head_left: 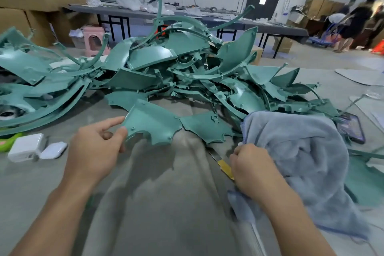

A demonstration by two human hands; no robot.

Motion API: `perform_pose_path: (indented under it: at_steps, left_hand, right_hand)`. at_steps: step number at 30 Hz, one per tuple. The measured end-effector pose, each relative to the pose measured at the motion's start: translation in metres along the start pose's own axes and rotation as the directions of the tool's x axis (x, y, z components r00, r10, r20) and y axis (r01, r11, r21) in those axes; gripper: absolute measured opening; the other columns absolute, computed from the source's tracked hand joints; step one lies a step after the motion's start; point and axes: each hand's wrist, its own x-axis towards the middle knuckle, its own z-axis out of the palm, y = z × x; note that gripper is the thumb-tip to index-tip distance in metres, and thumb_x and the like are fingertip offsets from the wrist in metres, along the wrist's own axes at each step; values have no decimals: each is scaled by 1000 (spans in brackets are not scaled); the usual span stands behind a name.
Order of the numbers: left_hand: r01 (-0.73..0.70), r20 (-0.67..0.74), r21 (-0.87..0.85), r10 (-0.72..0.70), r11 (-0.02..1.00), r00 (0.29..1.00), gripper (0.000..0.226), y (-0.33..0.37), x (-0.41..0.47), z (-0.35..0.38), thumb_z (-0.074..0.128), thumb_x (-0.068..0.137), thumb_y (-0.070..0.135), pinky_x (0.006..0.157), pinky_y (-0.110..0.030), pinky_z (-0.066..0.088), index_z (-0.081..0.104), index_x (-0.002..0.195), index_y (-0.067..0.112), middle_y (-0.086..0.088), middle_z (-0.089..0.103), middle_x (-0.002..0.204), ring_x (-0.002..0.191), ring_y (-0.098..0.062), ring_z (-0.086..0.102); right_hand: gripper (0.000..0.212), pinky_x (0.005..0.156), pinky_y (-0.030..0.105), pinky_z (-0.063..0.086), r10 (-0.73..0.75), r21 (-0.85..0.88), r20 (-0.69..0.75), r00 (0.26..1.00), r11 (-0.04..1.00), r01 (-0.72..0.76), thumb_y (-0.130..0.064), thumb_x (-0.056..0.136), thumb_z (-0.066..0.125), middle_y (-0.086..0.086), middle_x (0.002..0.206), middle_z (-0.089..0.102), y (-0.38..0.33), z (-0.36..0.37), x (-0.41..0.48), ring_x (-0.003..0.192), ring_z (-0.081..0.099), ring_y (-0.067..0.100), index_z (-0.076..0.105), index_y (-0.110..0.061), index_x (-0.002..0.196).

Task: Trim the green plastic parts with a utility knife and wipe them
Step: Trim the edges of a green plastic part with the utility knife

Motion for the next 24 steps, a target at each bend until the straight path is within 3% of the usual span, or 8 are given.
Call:
perform_pose_path:
  at_steps: [4,7,10,12,14,16,20,24]
  left_hand:
    - [17,6,58,-17,998,1000,20,-3,3,-6,60,87,44,51,-29,49,68,97,59,9,70,58,45,-10,59]
    - [33,-113,345,7,938,994,18,-10,7,-9,60,92,40,57,-30,47,75,102,46,12,64,54,60,-20,60]
    - [51,-232,561,97,826,968,24,-9,4,-6,65,94,26,56,-27,40,77,112,36,0,75,83,75,-28,59]
    - [-53,-114,584,147,810,983,39,-1,-1,5,70,88,19,85,-44,56,71,124,34,0,69,130,120,-29,59]
    - [-252,99,554,238,793,966,57,6,-11,18,74,81,16,120,-51,31,63,135,31,3,52,152,145,-22,38]
    - [-353,236,556,264,752,935,71,9,-17,34,74,78,16,128,-45,11,54,146,26,0,42,159,151,-20,28]
    - [-290,132,477,259,830,957,66,-3,-15,43,75,78,2,127,-44,16,61,140,18,-5,54,150,145,-24,41]
    - [-284,57,434,288,855,956,45,-9,-10,46,74,85,6,121,-47,28,70,129,14,-8,67,134,130,-29,55]
  right_hand:
    - [9,74,34,40,34,-7,28,999,999,-34,-28,100,52,9,131,59,-13,5,-5,112,61,29,50,-20,95]
    - [12,73,33,40,19,-4,70,997,1000,-19,-28,102,47,10,126,65,-11,4,-5,108,64,31,50,-22,92]
    - [5,74,34,45,60,19,100,993,998,-62,-22,98,52,9,129,63,-9,1,-8,106,65,29,50,-20,94]
    - [14,85,38,51,96,36,120,988,994,-101,-17,94,58,8,144,53,-11,-1,-11,110,64,26,54,-15,107]
    - [19,100,46,49,128,54,131,983,989,-136,-14,93,56,8,153,45,-12,-3,-11,115,62,27,55,-15,113]
    - [16,101,46,49,146,53,138,980,987,-154,-12,94,52,10,153,47,-15,-5,-9,115,62,30,55,-17,109]
    - [18,67,32,42,166,52,93,982,984,-171,-18,90,58,0,111,64,-8,-6,-6,91,62,25,59,-19,108]
    - [10,51,29,30,195,50,41,980,979,-197,-23,85,65,-6,70,49,3,-2,-5,58,41,14,55,-23,84]
